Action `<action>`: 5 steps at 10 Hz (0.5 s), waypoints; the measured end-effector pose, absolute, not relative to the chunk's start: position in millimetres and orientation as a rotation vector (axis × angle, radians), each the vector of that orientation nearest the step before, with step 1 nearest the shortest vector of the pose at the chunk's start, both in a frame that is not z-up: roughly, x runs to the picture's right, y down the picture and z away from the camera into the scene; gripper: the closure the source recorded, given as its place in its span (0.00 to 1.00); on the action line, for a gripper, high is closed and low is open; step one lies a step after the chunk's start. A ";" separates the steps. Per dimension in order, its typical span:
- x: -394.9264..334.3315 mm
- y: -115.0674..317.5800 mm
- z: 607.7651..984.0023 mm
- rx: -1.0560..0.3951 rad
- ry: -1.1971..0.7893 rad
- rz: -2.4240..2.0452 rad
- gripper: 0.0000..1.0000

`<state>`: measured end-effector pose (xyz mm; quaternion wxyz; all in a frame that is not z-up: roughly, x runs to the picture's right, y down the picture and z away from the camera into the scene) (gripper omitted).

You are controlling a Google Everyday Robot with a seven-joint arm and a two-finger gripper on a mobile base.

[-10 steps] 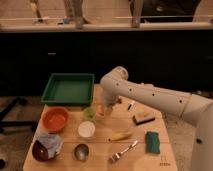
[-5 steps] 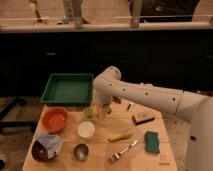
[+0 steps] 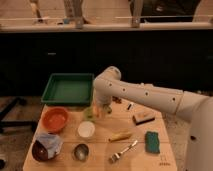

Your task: Place apple in plastic cup

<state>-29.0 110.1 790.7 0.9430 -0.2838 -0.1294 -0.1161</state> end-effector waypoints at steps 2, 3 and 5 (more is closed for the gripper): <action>-49.0 107.4 793.5 -0.575 -0.279 -0.273 1.00; -59.3 106.2 794.5 -0.574 -0.284 -0.288 1.00; -71.1 103.1 796.5 -0.571 -0.293 -0.309 1.00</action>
